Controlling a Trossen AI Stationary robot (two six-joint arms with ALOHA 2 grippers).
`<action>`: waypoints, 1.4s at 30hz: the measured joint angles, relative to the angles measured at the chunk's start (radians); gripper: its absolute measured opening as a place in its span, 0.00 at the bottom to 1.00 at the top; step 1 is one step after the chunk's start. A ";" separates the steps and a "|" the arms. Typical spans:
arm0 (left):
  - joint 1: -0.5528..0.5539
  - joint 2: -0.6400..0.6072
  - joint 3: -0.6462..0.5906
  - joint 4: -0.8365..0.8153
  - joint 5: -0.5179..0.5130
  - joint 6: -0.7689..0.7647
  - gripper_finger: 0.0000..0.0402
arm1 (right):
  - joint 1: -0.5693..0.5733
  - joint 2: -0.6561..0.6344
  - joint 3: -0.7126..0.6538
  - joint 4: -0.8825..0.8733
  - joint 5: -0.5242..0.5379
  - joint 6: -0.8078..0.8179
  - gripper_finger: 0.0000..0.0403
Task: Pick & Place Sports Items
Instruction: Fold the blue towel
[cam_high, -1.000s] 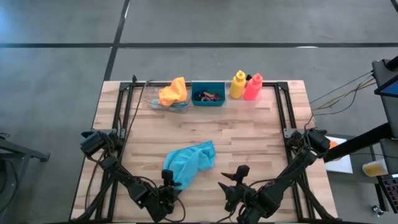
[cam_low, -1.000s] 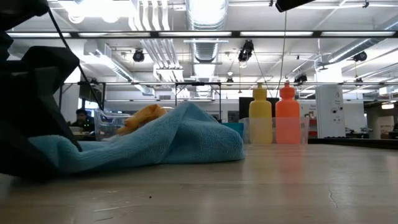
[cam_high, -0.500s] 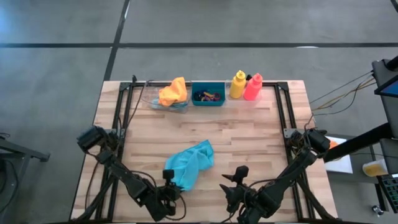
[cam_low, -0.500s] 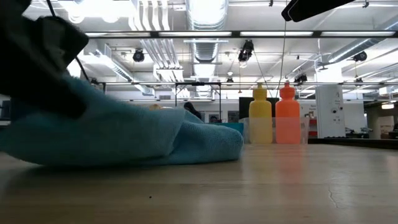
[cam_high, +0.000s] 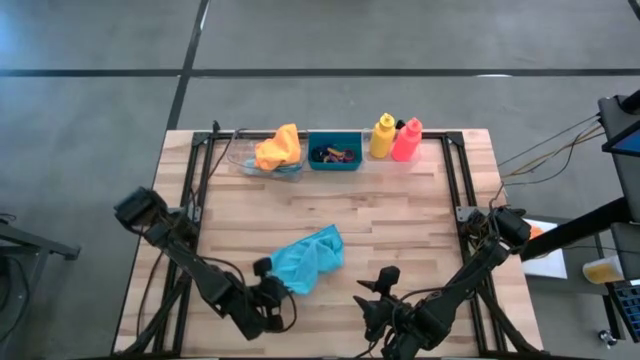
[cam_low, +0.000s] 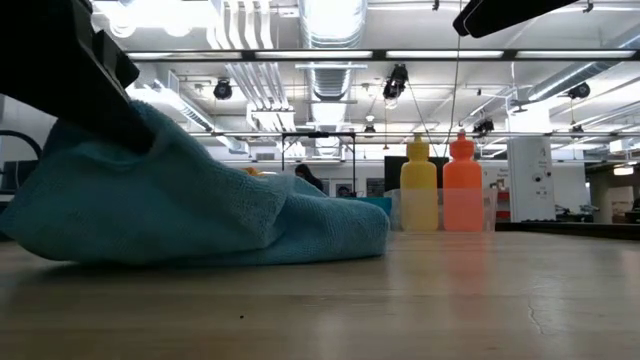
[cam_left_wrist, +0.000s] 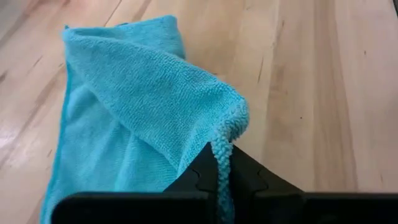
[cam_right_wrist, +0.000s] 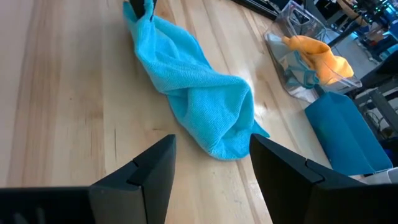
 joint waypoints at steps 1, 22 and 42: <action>0.000 -0.007 0.000 -0.014 0.000 -0.013 0.03 | 0.000 0.000 -0.001 0.000 0.000 0.000 0.51; 0.008 -0.019 -0.002 -0.068 -0.023 -0.112 0.01 | -0.132 0.000 -0.111 0.245 -0.081 -0.068 0.51; 0.011 -0.019 -0.002 -0.088 -0.023 -0.113 0.01 | -0.248 0.000 -0.162 0.418 -0.335 -0.205 0.04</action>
